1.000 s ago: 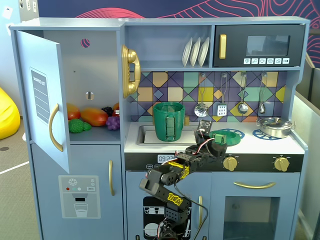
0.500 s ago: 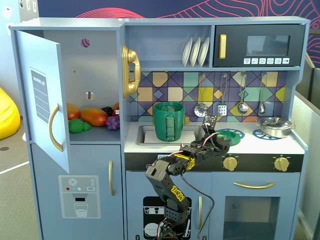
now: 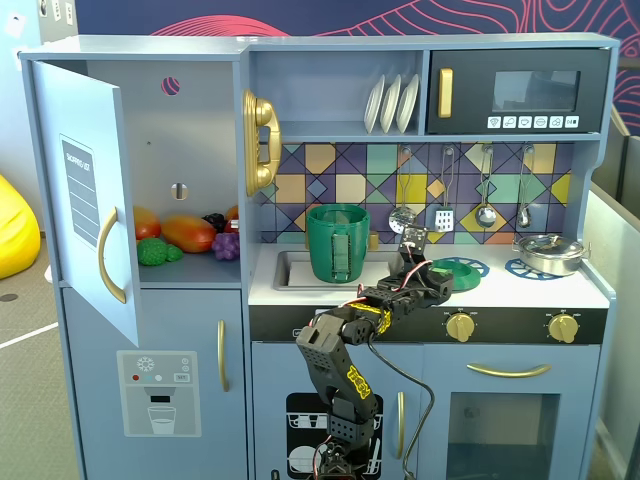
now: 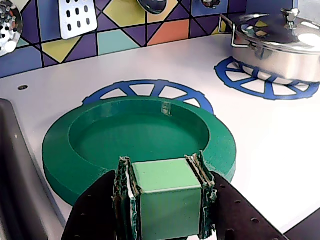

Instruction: Pick up the lid from the counter and put it on the green recipient

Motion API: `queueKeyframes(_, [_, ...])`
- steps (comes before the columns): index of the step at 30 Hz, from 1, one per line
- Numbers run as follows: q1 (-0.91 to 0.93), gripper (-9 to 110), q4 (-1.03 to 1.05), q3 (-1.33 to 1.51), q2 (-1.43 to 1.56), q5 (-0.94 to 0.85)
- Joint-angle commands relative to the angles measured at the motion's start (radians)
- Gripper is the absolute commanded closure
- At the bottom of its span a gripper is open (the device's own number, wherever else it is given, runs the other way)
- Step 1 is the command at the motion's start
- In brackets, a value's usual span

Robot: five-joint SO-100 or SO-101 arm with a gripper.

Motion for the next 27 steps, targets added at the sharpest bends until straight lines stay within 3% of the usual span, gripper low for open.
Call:
queueKeyframes(1, [-0.008,101,-0.046,-0.066,0.031,0.011])
queueKeyframes(13, [-0.032,102,0.210,-0.457,0.067,0.075])
queueKeyframes(27, [-0.267,102,0.463,-0.660,0.129,0.061])
